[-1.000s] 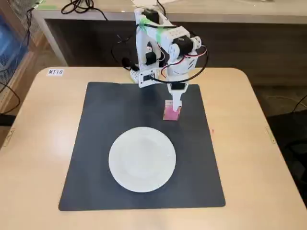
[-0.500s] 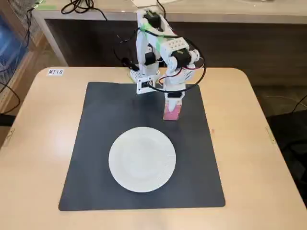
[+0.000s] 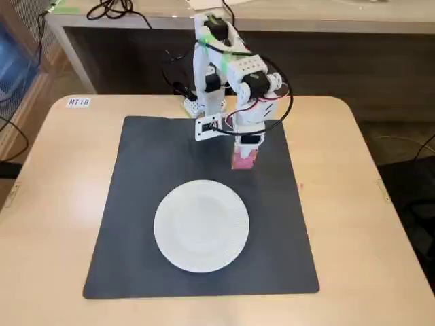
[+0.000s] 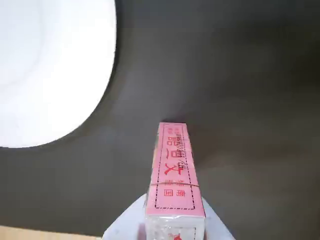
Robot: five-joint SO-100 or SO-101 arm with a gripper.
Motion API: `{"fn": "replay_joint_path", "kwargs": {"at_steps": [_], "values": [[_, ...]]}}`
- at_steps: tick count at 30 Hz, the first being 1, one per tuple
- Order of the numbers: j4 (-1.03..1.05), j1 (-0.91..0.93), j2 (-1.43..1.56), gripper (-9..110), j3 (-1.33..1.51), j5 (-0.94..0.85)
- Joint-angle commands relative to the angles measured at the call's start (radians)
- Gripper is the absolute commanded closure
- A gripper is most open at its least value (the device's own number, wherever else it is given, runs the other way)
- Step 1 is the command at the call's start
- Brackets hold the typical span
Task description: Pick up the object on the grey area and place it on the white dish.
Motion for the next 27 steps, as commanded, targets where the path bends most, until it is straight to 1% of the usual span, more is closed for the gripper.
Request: {"fn": "replay_joint_path", "kwargs": {"at_steps": [1,11,27], "values": [[-0.021,0.032,0.071,101,-0.063,-0.026],[-0.044,0.109,0.110,101,-0.187,-0.106],[-0.247,0.302,0.091,101,-0.222,-0.368]]}}
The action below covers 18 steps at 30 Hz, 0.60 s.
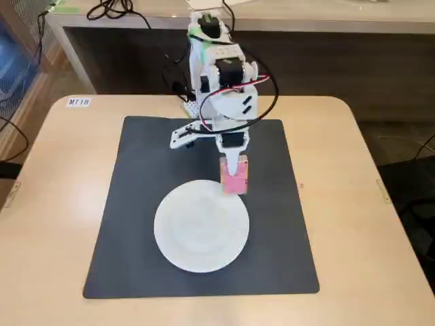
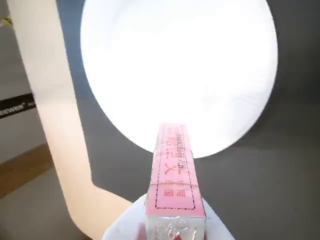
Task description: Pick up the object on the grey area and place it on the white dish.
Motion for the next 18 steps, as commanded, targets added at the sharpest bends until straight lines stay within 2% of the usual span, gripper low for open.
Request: {"fn": "replay_joint_path", "kwargs": {"at_steps": [1,18], "values": [[-0.041,0.040,0.021,101,-0.097,-0.051],[-0.014,0.126,-0.167,101,-0.227,-0.241]]}}
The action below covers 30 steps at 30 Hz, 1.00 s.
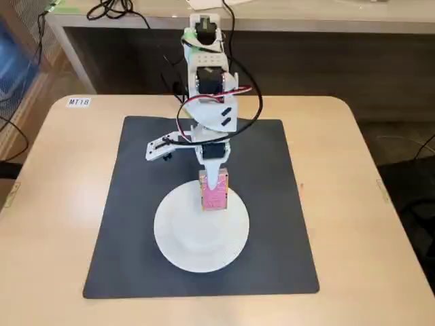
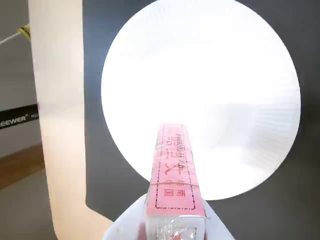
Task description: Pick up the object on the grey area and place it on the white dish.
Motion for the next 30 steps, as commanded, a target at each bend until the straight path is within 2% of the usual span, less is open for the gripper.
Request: {"fn": "replay_joint_path", "kwargs": {"at_steps": [1,11,30], "values": [[0.002,0.009,-0.012,102,-0.100,-0.035],[0.038,0.017,-0.172,102,-0.272,-0.127],[0.058,0.031,-0.278,102,-0.282,-0.213]]}}
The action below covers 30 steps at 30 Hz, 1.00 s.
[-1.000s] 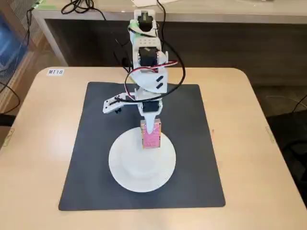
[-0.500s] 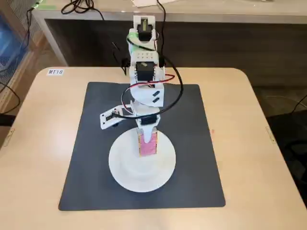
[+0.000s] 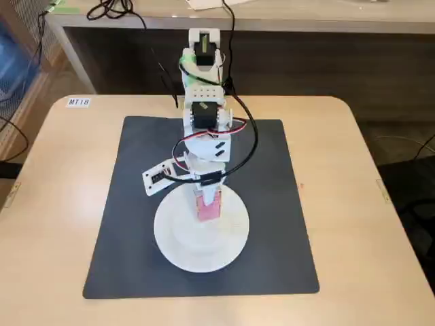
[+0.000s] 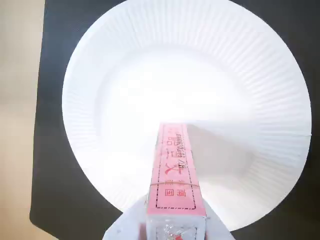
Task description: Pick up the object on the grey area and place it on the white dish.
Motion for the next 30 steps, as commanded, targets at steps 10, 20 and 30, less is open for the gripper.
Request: {"fn": "replay_joint_path", "kwargs": {"at_steps": [10,20,30], "values": [[-0.044,-0.014,-0.025,101,-0.067,-0.026],[-0.063,-0.029,-0.046,90,-0.071,-0.041],[-0.067,-0.021,-0.052,83,-0.071,-0.049]]}}
